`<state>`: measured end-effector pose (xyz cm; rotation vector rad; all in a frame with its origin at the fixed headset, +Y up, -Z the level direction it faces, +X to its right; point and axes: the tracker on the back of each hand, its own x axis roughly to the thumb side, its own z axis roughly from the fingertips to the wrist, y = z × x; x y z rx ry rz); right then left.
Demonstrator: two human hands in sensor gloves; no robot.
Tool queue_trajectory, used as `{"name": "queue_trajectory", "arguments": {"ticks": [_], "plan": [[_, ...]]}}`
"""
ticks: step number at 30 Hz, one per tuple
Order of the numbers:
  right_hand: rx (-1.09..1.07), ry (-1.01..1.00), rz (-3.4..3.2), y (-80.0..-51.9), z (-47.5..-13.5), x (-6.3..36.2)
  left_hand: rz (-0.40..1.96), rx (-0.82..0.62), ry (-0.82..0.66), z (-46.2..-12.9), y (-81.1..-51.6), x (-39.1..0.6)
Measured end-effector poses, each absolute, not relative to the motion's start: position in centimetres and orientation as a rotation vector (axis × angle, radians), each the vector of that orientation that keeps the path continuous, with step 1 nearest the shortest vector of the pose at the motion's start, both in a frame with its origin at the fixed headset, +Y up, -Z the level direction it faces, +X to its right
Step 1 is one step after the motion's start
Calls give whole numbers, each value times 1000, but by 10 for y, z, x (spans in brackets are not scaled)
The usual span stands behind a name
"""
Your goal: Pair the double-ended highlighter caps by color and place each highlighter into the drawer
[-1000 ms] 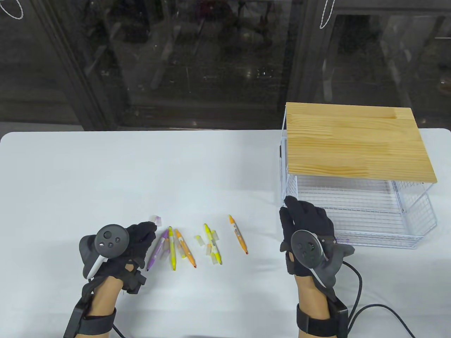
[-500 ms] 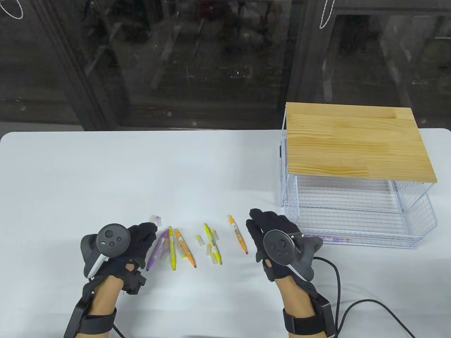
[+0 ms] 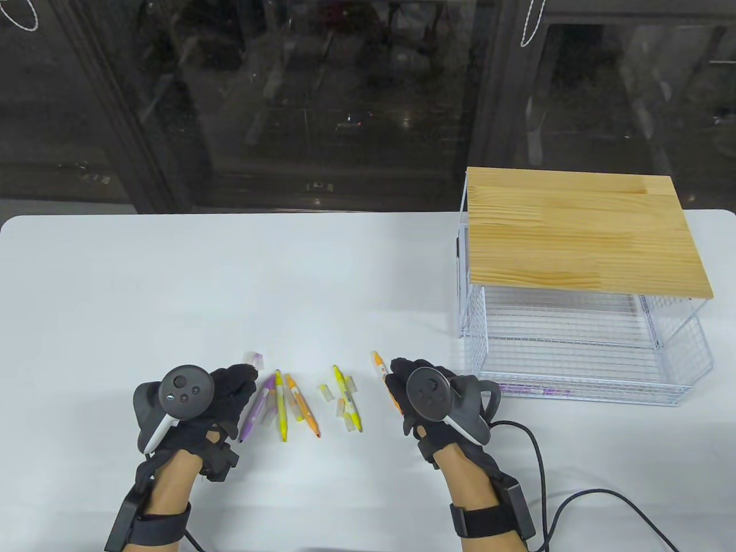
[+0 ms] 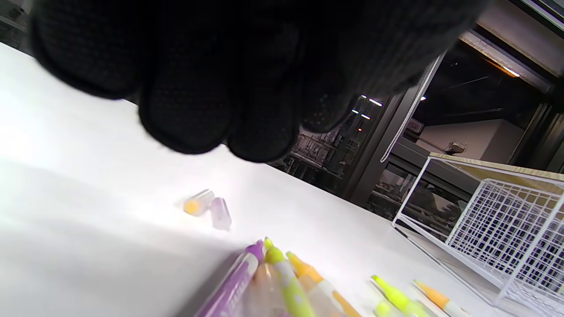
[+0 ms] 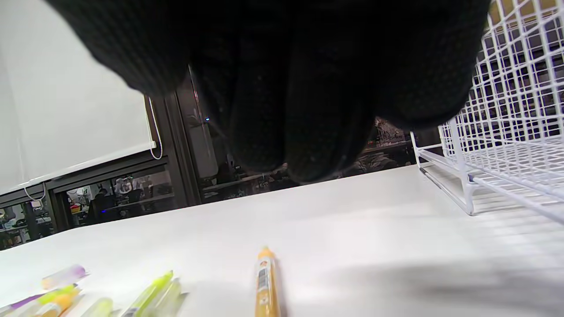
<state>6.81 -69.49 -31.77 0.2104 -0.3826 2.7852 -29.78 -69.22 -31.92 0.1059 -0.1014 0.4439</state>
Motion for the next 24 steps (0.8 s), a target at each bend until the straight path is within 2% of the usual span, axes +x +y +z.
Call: {"name": "queue_trajectory", "arguments": {"ticks": [10, 24], "plan": [[200, -355, 2817, -700, -319, 62, 439, 105, -112, -319, -693, -296], [93, -242, 2976, -725, -338, 49, 428, 90, -121, -319, -695, -291]]}}
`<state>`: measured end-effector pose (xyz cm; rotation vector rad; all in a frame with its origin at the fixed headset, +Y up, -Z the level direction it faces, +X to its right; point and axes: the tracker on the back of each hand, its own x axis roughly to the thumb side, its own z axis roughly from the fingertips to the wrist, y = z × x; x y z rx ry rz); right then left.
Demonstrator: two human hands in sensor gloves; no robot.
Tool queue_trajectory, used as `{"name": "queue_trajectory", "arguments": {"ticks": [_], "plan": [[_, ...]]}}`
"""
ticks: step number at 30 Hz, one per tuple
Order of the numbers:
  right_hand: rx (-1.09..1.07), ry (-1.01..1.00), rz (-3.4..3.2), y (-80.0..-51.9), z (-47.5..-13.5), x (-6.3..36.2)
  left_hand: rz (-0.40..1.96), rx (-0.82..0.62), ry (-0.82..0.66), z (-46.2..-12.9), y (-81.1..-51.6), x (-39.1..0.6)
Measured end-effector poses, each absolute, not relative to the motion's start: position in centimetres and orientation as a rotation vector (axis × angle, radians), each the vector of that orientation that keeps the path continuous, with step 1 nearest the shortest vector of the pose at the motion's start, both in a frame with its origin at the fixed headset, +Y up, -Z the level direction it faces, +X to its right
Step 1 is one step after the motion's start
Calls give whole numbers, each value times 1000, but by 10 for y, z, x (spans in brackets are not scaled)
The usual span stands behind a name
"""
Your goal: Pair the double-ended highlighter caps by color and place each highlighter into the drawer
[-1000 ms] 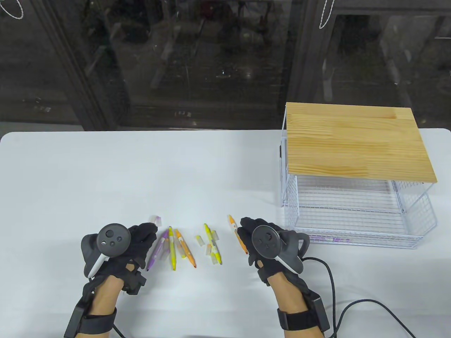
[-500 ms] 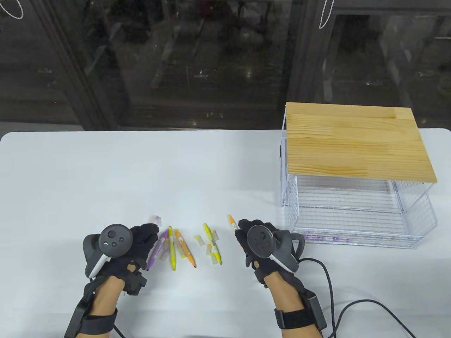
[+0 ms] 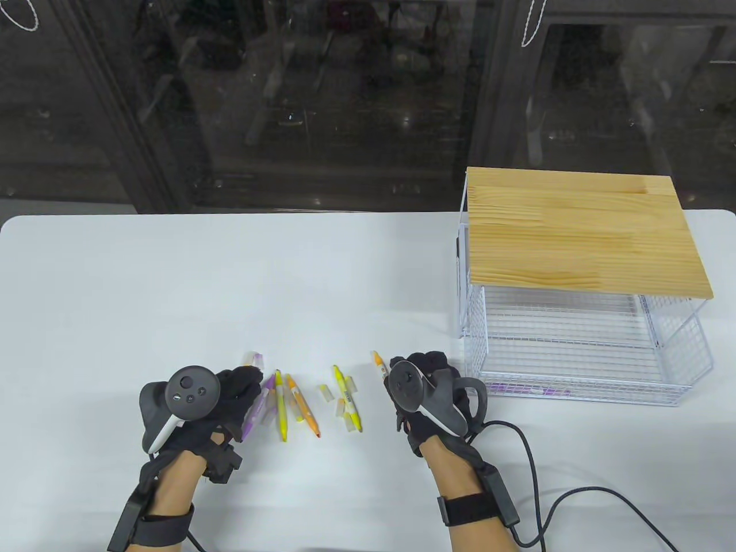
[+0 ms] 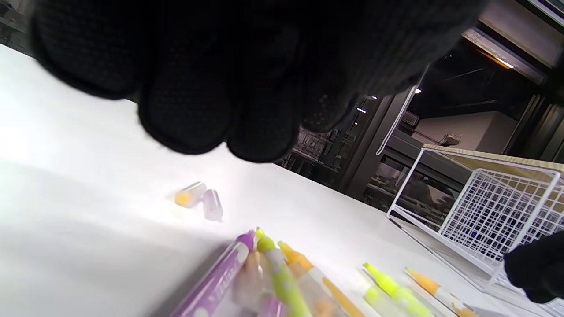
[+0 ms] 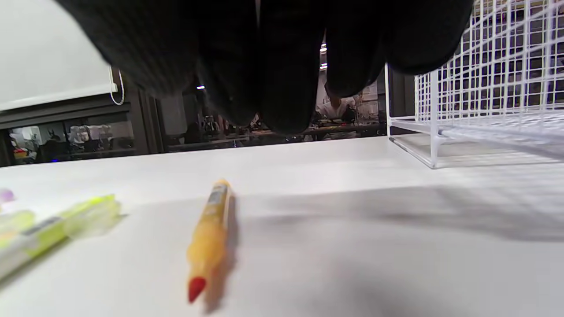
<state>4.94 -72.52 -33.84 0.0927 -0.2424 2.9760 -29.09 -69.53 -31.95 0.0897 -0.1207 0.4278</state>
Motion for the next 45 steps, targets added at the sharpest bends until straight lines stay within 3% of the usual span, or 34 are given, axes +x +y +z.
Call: {"name": "queue_trajectory", "arguments": {"ticks": [20, 45], "plan": [[53, -168, 3189, -751, -353, 27, 426, 72, -124, -321, -697, -288], [-93, -29, 3279, -746, -354, 30, 425, 64, -119, -321, -697, -289]]}}
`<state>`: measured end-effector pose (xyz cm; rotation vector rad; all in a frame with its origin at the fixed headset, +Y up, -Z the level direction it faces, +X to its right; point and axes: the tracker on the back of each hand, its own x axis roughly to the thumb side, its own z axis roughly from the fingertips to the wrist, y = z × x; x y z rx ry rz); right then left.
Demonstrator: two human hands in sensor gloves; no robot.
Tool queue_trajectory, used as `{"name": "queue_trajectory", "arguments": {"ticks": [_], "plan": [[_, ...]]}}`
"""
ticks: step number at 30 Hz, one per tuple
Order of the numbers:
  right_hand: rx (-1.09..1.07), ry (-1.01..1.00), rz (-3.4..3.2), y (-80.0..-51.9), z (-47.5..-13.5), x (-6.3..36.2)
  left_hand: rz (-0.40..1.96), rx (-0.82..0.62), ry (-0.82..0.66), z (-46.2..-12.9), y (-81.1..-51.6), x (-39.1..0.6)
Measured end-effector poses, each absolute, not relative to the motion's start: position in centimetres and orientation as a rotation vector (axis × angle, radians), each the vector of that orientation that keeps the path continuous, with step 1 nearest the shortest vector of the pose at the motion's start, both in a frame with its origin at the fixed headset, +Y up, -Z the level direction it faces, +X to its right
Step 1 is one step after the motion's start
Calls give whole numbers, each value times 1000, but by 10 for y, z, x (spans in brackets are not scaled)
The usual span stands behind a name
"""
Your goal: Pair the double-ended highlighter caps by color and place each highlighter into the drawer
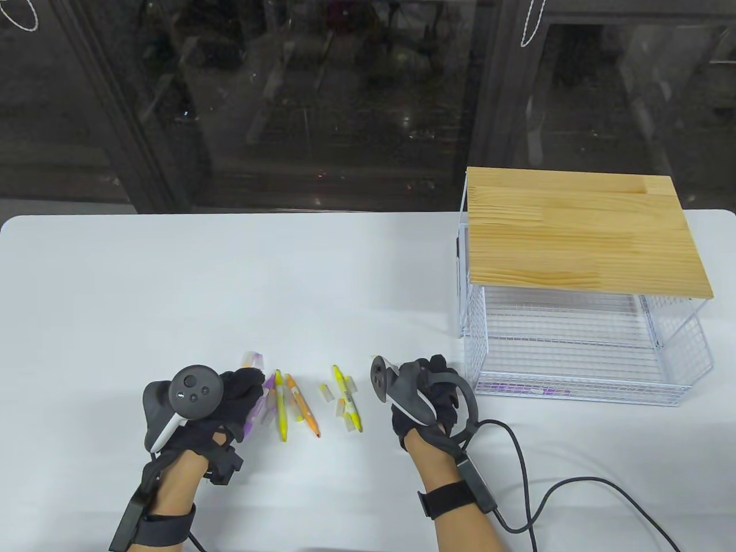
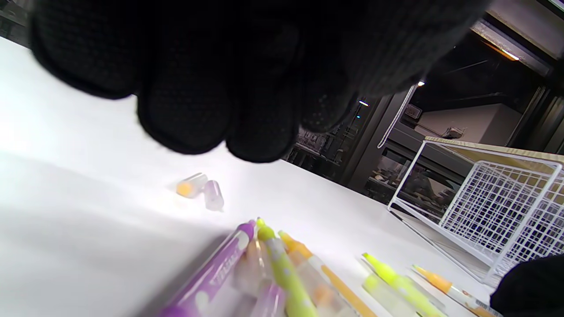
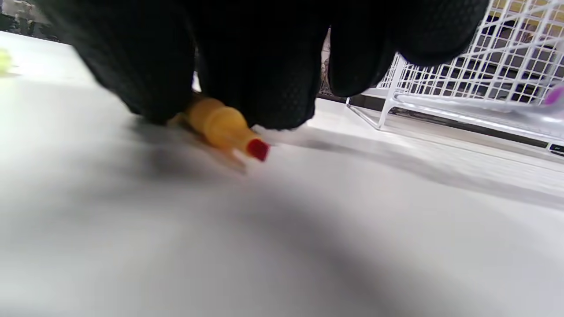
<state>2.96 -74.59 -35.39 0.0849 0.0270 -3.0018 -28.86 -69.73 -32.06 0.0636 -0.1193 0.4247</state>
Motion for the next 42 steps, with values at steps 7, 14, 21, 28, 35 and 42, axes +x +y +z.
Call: {"name": "queue_trajectory", "arguments": {"ticks": [7, 14, 21, 28, 35, 42], "plan": [[76, 28, -3045, -741, -354, 35, 427, 64, -119, -321, -697, -289], [90, 92, -3147, -720, -349, 46, 430, 63, -114, -320, -698, -290], [131, 133, -3232, -705, -343, 64, 434, 65, -109, -320, -698, -292], [82, 156, -3325, -697, -332, 77, 440, 75, -102, -320, -696, -294], [-23, 110, -3394, -694, -322, 69, 459, 110, -60, -319, -694, -306], [-66, 12, -3419, -702, -322, 63, 436, 138, 8, -325, -696, -315]]}}
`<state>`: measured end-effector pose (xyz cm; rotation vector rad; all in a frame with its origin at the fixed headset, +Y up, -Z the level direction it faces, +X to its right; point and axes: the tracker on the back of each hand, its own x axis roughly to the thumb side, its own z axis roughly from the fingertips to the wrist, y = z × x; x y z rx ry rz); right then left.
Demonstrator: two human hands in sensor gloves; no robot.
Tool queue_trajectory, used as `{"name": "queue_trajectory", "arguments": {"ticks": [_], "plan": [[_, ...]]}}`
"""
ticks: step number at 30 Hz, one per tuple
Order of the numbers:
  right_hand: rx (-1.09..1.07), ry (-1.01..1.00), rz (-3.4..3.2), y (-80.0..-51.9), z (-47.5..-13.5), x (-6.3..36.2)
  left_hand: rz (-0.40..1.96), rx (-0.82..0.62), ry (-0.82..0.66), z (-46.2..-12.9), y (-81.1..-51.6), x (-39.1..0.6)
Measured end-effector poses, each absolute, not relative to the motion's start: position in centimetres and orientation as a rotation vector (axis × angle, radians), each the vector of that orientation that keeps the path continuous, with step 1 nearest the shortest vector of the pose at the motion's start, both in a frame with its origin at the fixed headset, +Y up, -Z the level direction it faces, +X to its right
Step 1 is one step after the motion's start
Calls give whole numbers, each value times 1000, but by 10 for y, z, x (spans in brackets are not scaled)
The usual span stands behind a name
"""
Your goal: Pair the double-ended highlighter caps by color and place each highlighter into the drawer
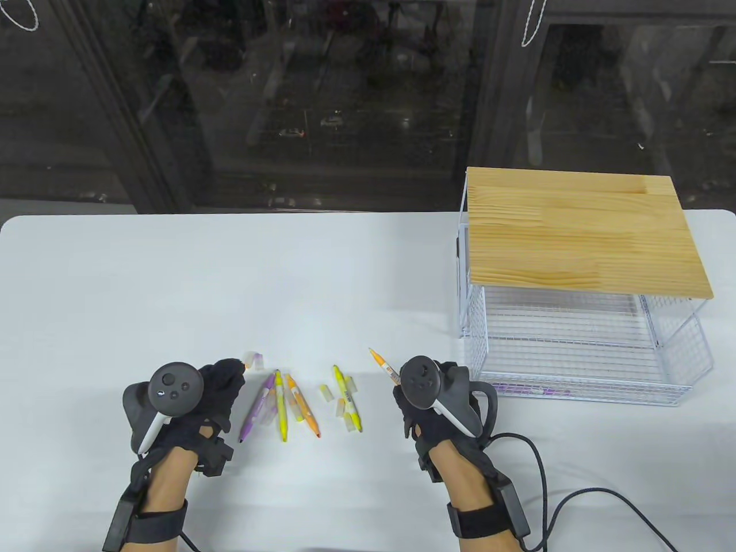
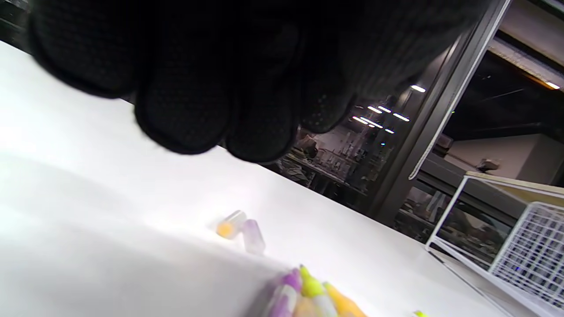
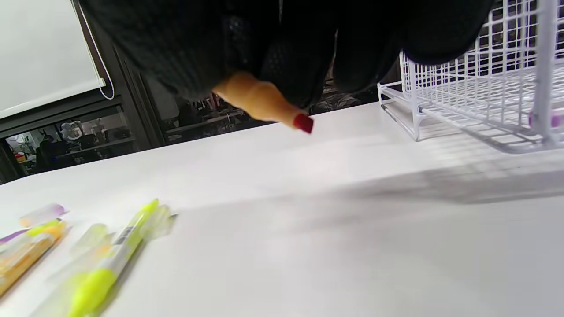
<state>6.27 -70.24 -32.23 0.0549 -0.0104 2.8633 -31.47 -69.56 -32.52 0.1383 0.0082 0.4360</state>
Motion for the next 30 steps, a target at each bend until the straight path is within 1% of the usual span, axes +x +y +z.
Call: {"name": "queue_trajectory", "arguments": {"ticks": [7, 14, 18, 23, 30], "plan": [[43, -19, 2810, -701, -323, 68, 345, 135, 51, -342, -694, -309], [55, -59, 2812, -702, -324, 68, 242, 107, 109, -371, -690, -299], [55, -75, 2817, -703, -324, 69, 224, 89, 152, -386, -697, -299], [58, -59, 2823, -703, -324, 69, 155, 64, 215, -401, -713, -299], [56, -54, 2828, -703, -324, 69, 4, 12, 194, -417, -732, -287]]}}
